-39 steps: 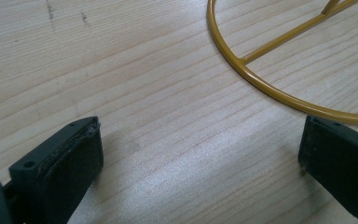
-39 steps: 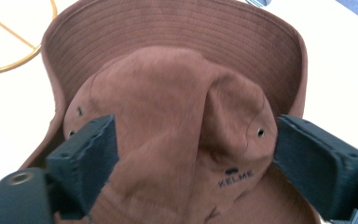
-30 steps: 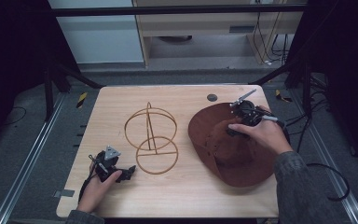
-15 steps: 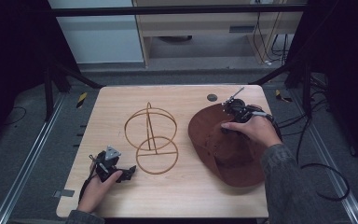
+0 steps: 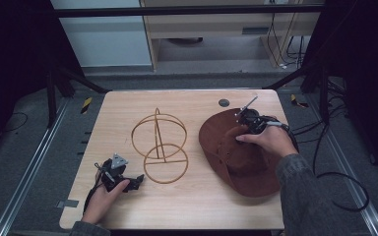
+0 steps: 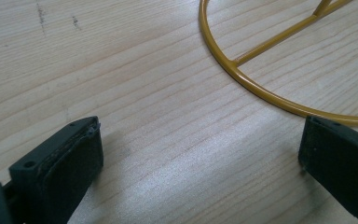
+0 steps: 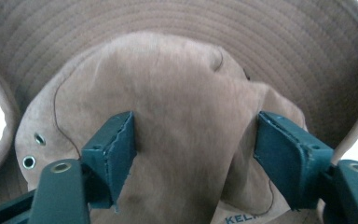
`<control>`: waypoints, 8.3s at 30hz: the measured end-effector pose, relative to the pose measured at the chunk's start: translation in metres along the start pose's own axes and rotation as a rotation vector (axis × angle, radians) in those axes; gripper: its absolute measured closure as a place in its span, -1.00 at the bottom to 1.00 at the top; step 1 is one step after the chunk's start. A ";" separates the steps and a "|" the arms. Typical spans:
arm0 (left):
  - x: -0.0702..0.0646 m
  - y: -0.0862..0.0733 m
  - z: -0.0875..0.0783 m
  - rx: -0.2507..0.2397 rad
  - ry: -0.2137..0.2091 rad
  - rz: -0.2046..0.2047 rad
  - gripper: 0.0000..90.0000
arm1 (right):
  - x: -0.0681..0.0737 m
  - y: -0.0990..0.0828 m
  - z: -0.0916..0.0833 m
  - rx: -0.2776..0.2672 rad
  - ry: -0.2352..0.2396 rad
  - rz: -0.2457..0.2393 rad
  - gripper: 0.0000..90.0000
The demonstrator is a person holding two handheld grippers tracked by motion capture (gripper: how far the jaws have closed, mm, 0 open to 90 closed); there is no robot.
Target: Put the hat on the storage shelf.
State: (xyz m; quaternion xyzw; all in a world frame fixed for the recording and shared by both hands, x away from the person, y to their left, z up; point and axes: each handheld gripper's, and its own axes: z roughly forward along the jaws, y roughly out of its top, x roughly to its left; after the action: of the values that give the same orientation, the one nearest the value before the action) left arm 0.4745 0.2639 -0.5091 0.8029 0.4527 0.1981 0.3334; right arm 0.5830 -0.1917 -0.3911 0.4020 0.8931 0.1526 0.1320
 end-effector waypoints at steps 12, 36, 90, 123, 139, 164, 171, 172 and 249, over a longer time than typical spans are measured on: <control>0.000 0.000 0.000 0.000 -0.001 -0.002 -1.00 | -0.003 -0.007 0.004 0.012 0.016 -0.016 0.72; 0.000 0.000 0.000 0.000 -0.002 -0.002 -1.00 | -0.008 -0.017 -0.046 -0.116 0.099 -0.016 0.98; -0.001 0.000 0.000 0.002 -0.004 0.006 -1.00 | 0.029 -0.029 -0.189 -0.497 0.142 -0.040 0.97; -0.001 0.000 -0.001 0.010 -0.004 0.007 -1.00 | 0.094 0.028 -0.227 -0.635 0.227 -0.178 0.97; -0.001 0.000 -0.001 0.008 -0.004 0.006 -1.00 | 0.109 0.070 -0.216 -0.648 0.251 -0.192 0.97; -0.001 0.000 -0.001 0.008 -0.005 0.006 -1.00 | 0.120 0.098 -0.209 -0.634 0.271 -0.203 0.97; -0.002 0.000 -0.001 0.006 -0.004 0.003 -1.00 | 0.129 0.109 -0.214 -0.635 0.277 -0.221 0.97; -0.002 0.000 -0.001 0.007 -0.006 0.004 -1.00 | 0.130 0.111 -0.214 -0.633 0.278 -0.223 0.97; -0.002 0.000 0.000 0.008 -0.012 0.008 -1.00 | 0.155 0.162 -0.138 -0.566 0.357 -0.208 0.96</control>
State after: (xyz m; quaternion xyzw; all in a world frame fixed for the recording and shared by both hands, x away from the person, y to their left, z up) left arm 0.4733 0.2619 -0.5086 0.8071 0.4484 0.1928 0.3321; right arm 0.5443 0.0051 -0.2204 0.2234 0.8606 0.4478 0.0947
